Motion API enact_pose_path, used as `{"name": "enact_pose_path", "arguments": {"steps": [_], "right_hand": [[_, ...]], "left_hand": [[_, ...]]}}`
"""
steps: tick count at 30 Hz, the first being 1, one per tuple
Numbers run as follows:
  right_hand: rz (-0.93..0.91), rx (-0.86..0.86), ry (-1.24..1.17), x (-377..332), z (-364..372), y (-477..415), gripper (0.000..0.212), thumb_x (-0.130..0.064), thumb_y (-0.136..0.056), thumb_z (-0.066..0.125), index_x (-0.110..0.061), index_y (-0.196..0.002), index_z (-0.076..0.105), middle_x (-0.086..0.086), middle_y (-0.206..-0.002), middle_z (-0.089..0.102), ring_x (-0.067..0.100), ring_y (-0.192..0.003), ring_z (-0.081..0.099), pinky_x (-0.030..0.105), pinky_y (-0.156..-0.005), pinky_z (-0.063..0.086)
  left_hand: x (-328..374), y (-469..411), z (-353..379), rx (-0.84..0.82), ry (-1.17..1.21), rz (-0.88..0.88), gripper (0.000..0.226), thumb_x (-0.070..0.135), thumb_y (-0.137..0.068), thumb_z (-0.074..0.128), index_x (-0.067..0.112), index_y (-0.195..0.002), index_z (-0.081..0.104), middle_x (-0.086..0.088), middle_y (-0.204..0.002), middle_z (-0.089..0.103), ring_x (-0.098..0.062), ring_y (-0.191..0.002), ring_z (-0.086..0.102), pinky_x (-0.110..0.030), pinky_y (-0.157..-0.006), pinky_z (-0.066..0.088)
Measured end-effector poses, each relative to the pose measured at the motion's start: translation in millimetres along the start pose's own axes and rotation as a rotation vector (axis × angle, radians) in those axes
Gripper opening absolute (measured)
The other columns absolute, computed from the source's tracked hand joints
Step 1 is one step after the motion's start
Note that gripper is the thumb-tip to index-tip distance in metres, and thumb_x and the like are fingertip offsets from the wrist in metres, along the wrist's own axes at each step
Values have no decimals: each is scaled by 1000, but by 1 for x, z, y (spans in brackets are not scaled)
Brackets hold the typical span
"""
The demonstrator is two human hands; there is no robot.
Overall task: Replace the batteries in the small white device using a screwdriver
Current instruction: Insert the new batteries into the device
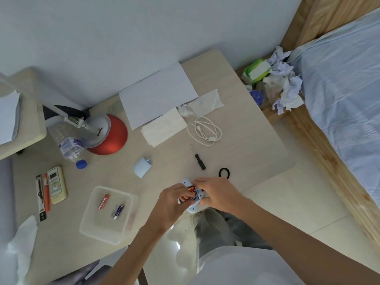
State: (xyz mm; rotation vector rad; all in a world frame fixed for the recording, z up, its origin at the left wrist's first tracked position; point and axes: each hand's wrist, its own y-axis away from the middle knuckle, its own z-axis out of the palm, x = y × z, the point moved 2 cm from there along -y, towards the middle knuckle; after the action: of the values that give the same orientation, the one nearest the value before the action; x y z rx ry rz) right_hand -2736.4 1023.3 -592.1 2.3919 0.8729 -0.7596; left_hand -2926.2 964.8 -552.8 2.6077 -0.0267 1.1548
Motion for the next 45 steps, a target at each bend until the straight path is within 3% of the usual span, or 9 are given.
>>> {"name": "enact_pose_path", "arguments": {"steps": [6,13,22,27,30,34,40,43,45], "right_hand": [[-10,-11,5,1,0,-2,33,-38,-87,73,-28,-118,66,-11,-101,68,11,-84,64,31,-76,58],[-13,-11,23,2,2,-2,32,-40,-89,72,-30,-118,63,-12,-100,67,10,-81,63,22,-68,48],[-12,1,58,1,4,-1,41,-45,-88,73,-32,-126,63,-13,-107,68,9,-85,65,22,-72,50],[-20,11,74,0,2,0,45,-47,-88,74,-32,-130,63,-14,-110,70,9,-86,65,16,-71,40],[-13,15,76,-1,2,0,43,-46,-87,75,-32,-126,64,-14,-108,71,7,-83,62,10,-66,30],[8,6,77,0,2,-1,40,-49,-87,73,-33,-123,65,-13,-104,72,8,-81,64,17,-69,43],[2,2,67,-1,3,0,42,-50,-86,72,-34,-124,64,-15,-103,70,5,-80,61,12,-66,35],[-4,6,78,-1,3,1,43,-50,-87,71,-33,-126,64,-14,-107,71,5,-83,62,8,-66,29],[-4,2,81,0,3,1,46,-50,-88,69,-32,-129,64,-13,-112,72,8,-88,66,13,-70,41]], "left_hand": [[0,-5,-2,-55,38,-28,11,20,-90,83,18,-101,84,10,-95,73,-8,-85,67,-9,-74,45],[-8,-6,0,-132,13,-11,13,18,-95,77,19,-106,84,11,-102,73,-4,-88,66,-10,-77,45],[-11,-4,3,-168,-44,74,18,19,-99,72,18,-114,82,11,-109,67,11,-94,59,-3,-82,41],[-15,-4,4,-177,-115,120,18,22,-99,72,17,-115,81,4,-109,69,-3,-93,59,-3,-81,40],[-16,-4,4,-189,-122,134,19,24,-100,70,18,-116,81,5,-110,68,-1,-95,58,-3,-83,40],[-13,-4,3,-185,-127,159,21,22,-100,70,16,-116,81,3,-106,67,-2,-89,54,3,-81,36],[-17,-2,3,-219,-153,195,16,17,-99,72,13,-111,81,0,-105,67,-1,-91,52,5,-82,34],[-20,-2,6,-232,-163,184,17,18,-97,74,12,-112,81,-4,-106,68,-14,-94,65,6,-82,32],[-24,-1,9,-235,-184,189,19,15,-96,76,14,-114,82,-3,-106,69,-16,-95,66,6,-81,31]]}}
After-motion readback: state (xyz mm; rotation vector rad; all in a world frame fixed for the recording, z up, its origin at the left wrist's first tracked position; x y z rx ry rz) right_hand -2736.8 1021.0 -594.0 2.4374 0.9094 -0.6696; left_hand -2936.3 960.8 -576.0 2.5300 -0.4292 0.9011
